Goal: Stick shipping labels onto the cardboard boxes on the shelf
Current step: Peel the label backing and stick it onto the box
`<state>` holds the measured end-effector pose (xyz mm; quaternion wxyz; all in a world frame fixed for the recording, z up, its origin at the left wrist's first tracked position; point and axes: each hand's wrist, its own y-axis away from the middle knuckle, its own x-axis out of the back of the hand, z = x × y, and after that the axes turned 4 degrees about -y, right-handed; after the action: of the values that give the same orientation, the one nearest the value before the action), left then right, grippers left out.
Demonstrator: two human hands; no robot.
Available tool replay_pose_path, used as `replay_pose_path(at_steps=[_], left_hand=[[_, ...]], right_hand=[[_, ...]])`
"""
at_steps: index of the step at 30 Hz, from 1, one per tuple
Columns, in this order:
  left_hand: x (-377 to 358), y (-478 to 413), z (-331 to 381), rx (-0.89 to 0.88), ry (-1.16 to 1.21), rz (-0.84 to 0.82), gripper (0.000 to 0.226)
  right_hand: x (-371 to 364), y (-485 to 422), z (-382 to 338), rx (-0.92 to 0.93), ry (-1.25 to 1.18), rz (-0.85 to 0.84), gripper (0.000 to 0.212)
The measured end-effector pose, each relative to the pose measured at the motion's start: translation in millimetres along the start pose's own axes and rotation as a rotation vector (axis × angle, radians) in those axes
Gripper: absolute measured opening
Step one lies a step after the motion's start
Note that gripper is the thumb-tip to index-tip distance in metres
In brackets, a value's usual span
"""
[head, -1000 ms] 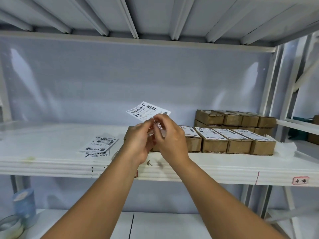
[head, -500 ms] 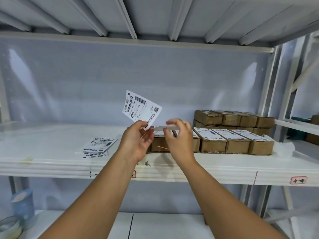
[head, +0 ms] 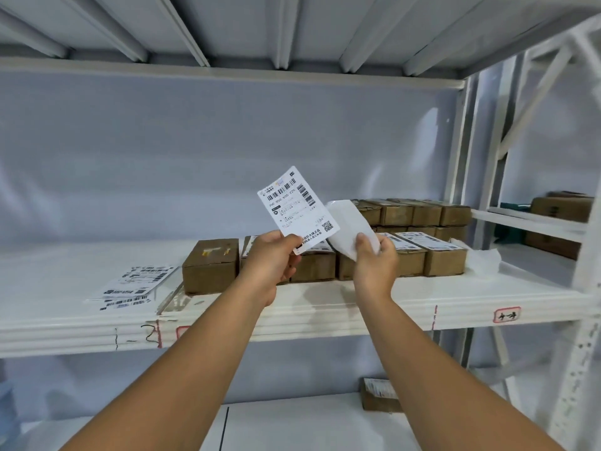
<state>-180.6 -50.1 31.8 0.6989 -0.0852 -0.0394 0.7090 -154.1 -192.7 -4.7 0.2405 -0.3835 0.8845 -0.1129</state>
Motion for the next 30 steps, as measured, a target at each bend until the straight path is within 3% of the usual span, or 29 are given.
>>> replay_pose_path(at_steps=[6, 10, 17, 25, 30], left_hand=[[-51.3, -0.6, -8.2, -0.037, -0.083, -0.093, 0.018], [-84.1, -2.7, -11.9, -0.046, -0.098, -0.135, 0.016], [-129.7, -6.9, -19.5, -0.071, -0.123, -0.205, 0.016], [-148.8, -21.5, -37.5, -0.065, -0.145, -0.193, 0.017], [-149.8, -27.1, -45.0, -0.067, -0.151, -0.205, 0.017]], right_hand=[[47.2, -45.8, 0.1, -0.074, -0.047, 0.124, 0.014], [83.3, -75.7, -8.8, 0.009, 0.050, 0.242, 0.020], [137.2, -135.3, -17.0, 0.315, 0.639, 0.317, 0.028], [155.0, -168.7, 9.4, 0.237, 1.186, -0.059, 0.031], [152.4, -171.0, 19.7, 0.080, 1.171, -0.158, 0.031]])
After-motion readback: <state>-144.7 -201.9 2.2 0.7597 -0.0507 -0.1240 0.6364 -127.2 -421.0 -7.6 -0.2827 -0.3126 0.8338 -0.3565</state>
